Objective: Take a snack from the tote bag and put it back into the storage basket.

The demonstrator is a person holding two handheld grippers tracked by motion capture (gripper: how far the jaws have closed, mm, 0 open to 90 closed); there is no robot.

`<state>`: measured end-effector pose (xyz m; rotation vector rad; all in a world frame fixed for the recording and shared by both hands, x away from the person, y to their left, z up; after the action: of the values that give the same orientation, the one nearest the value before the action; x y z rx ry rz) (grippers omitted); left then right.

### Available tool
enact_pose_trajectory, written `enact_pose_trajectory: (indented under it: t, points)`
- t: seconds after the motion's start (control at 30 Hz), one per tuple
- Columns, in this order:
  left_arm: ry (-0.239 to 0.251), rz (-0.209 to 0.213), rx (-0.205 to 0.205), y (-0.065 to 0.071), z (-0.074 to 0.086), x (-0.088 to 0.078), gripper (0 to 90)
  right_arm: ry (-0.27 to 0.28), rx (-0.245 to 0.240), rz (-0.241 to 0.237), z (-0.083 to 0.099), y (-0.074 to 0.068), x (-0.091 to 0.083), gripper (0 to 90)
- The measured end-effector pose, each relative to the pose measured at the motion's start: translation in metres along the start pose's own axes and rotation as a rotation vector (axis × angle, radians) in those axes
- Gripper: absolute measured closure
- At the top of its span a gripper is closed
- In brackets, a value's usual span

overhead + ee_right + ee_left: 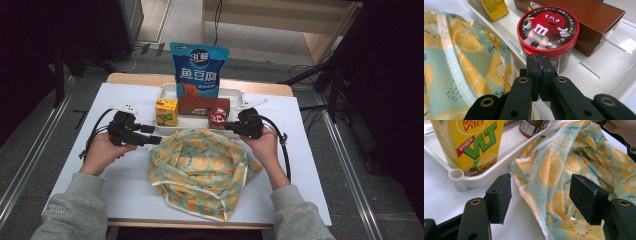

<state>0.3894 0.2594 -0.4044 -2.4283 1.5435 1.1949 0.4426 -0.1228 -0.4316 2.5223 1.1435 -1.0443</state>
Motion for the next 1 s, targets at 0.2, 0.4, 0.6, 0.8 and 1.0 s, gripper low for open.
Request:
enact_pose_trajectory:
  t: [0.2, 0.4, 0.6, 0.8, 1.0]
  points:
    - [-0.002, 0.002, 0.000, 0.0001, 0.0000, 0.0006, 34.6, 0.001, -0.001, 0.000, -0.0007, -0.0022, 0.0012, 89.1]
    - [-0.003, 0.002, 0.000, 0.0001, 0.0000, 0.0008, 34.7, 0.003, -0.003, -0.002, -0.0011, -0.0036, 0.0026, 88.7]
    - [-0.002, 0.003, 0.000, 0.0002, 0.0001, 0.0012, 34.7, 0.004, -0.004, -0.002, -0.0019, -0.0053, 0.0043, 88.2]
    - [-0.004, 0.002, -0.001, 0.0002, 0.0001, 0.0014, 34.7, -0.002, -0.007, -0.003, -0.0020, -0.0063, 0.0069, 87.5]
    - [-0.003, 0.005, 0.001, 0.0000, 0.0000, 0.0008, 34.7, -0.010, -0.009, -0.016, -0.0026, -0.0079, 0.0089, 86.0]
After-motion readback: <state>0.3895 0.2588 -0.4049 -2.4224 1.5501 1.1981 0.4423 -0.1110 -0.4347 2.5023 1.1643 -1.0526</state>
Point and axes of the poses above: each handheld gripper's, and its own axes: x roughly forward along the jaws, z roughly out of its underside, y roughly to its right, the point moved 1 cm from there along x, roughly forward along the jaws, and after that the axes turned 4 degrees about z, right-handed, at the moved point
